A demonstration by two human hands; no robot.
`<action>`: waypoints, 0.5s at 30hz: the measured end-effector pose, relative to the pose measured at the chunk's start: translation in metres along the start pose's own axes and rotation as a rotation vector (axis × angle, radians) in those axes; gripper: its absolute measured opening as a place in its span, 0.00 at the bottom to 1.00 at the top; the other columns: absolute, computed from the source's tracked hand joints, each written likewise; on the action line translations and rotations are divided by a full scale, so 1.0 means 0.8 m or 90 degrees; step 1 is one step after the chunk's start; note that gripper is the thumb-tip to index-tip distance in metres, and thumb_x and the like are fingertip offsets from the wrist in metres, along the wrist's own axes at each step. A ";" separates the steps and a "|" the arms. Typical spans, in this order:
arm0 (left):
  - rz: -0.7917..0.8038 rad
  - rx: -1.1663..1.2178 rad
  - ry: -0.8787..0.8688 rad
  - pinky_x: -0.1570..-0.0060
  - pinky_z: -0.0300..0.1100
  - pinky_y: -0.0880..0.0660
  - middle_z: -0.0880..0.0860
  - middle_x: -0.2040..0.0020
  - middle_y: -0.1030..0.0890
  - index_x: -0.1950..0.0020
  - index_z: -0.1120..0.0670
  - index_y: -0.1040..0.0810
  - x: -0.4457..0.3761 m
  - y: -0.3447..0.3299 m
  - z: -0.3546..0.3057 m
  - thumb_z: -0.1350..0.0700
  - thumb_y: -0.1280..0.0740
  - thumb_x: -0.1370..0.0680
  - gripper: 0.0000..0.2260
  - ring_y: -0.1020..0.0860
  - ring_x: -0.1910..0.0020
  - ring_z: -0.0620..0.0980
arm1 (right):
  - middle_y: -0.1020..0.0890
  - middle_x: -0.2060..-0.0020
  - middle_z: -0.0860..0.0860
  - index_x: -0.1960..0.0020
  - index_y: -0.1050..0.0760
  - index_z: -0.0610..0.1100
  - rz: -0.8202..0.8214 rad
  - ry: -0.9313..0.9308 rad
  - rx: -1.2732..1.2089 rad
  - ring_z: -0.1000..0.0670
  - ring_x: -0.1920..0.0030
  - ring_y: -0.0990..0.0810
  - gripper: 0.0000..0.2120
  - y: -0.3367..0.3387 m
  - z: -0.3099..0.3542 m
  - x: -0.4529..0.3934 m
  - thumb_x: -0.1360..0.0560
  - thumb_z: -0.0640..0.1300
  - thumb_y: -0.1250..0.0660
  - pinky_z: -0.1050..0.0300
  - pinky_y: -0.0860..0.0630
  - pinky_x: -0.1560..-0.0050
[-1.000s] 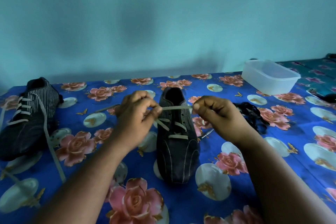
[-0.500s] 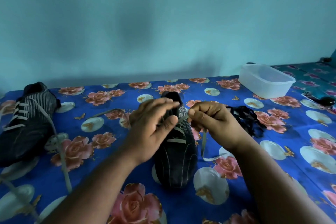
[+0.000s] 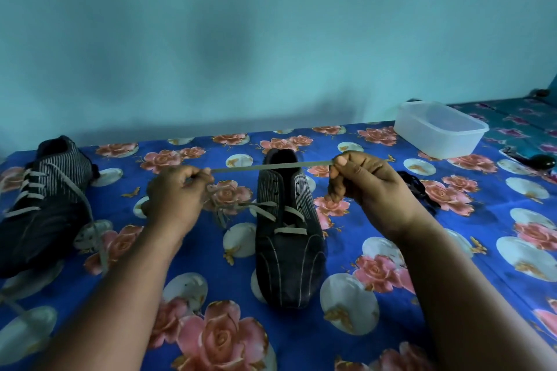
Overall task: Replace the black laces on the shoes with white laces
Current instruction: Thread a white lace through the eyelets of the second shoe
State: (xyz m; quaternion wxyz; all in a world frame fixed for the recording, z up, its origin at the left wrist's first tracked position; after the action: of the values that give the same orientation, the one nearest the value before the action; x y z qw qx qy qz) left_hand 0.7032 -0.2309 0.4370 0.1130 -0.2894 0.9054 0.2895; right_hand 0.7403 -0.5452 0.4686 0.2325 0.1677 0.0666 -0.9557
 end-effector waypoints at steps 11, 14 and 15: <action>0.174 0.030 -0.391 0.49 0.49 0.23 0.39 0.52 0.18 0.41 0.47 0.15 0.085 -0.060 -0.121 0.41 0.35 0.20 0.16 0.22 0.46 0.45 | 0.20 0.69 0.57 0.57 0.17 0.44 0.151 0.050 0.279 0.60 0.68 0.27 0.05 -0.037 -0.004 0.008 0.22 0.40 0.29 0.66 0.30 0.63; 0.135 0.032 -0.375 0.53 0.51 0.24 0.37 0.59 0.17 0.50 0.45 0.13 0.084 -0.061 -0.118 0.42 0.32 0.22 0.11 0.22 0.52 0.44 | 0.20 0.71 0.53 0.60 0.17 0.49 0.112 0.031 0.296 0.52 0.69 0.26 0.05 -0.029 -0.005 0.004 0.25 0.47 0.26 0.59 0.29 0.65; 0.124 0.018 -0.370 0.52 0.54 0.24 0.37 0.60 0.18 0.50 0.45 0.13 0.081 -0.061 -0.113 0.42 0.32 0.23 0.11 0.23 0.52 0.44 | 0.20 0.70 0.49 0.60 0.17 0.50 0.088 0.023 0.300 0.46 0.69 0.25 0.06 -0.024 -0.007 0.003 0.26 0.50 0.26 0.54 0.28 0.65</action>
State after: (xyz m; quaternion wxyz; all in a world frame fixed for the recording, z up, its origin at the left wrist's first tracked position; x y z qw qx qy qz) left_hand 0.6767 -0.3465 0.4633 0.3429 -0.1046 0.8627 0.3567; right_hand 0.7308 -0.5279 0.4636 0.2502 0.2382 -0.1656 -0.9237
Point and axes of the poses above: each hand's wrist, its own x-axis away from the middle knuckle, its own y-axis out of the back of the hand, z = x × y, the point moved 5 cm from there along -x, towards the middle knuckle
